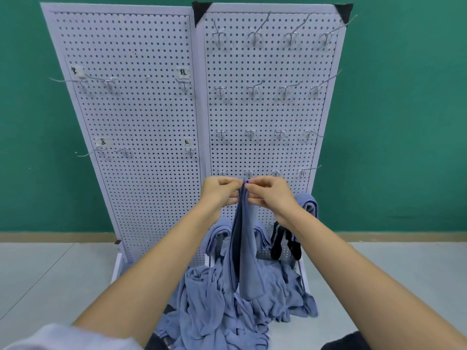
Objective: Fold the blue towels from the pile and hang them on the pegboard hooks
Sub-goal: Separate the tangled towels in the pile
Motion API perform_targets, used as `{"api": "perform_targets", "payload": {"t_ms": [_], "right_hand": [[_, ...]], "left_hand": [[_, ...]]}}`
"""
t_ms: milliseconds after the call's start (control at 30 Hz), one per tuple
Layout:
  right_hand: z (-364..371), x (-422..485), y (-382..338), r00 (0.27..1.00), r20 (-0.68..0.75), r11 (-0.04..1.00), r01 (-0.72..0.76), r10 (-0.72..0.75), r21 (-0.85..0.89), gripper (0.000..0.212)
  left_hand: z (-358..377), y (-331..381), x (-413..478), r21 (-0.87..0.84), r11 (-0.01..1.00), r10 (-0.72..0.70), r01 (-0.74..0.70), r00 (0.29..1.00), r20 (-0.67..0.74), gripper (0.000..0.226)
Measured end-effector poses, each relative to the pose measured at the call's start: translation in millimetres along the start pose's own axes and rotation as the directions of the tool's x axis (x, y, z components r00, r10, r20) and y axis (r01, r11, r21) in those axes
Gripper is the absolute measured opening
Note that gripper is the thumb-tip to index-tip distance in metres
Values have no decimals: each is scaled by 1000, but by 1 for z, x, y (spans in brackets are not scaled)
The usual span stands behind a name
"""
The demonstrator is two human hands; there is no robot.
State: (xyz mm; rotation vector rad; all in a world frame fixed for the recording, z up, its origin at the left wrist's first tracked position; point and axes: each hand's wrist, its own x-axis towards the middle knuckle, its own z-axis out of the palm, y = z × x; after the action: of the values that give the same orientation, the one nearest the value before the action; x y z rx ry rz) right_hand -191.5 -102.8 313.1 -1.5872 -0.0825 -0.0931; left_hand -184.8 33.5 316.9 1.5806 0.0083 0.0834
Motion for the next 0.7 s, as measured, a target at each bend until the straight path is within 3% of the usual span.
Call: {"api": "perform_targets", "payload": {"t_ms": [133, 300, 367, 433, 533, 633, 700], "right_hand": [[-3, -7, -4, 998, 66, 990, -19, 10, 139, 15], [-8, -10, -4, 984, 170, 951, -94, 45, 293, 21], [-12, -9, -3, 983, 183, 961, -76, 27, 265, 26], [-19, -5, 3, 994, 107, 980, -25, 4, 199, 31], [-37, 8, 19, 999, -35, 999, -13, 11, -39, 49], [-49, 15, 34, 991, 27, 986, -125, 129, -110, 76], [-47, 16, 39, 979, 105, 983, -166, 173, -75, 68]], "left_hand": [[-1, 3, -5, 14, 997, 69, -70, 997, 21, 20], [-2, 6, -4, 94, 990, 108, -108, 994, 9, 4], [-3, 8, -3, 110, 989, 98, -98, 995, 6, 10], [-4, 11, -1, 99, 991, 83, -86, 996, 37, 15], [-9, 17, 2, 0, 997, 82, -83, 994, 78, 20], [-14, 23, 2, -133, 989, 86, -70, 989, 118, 26], [-18, 25, 3, -178, 982, 88, -63, 987, 137, 25]]}}
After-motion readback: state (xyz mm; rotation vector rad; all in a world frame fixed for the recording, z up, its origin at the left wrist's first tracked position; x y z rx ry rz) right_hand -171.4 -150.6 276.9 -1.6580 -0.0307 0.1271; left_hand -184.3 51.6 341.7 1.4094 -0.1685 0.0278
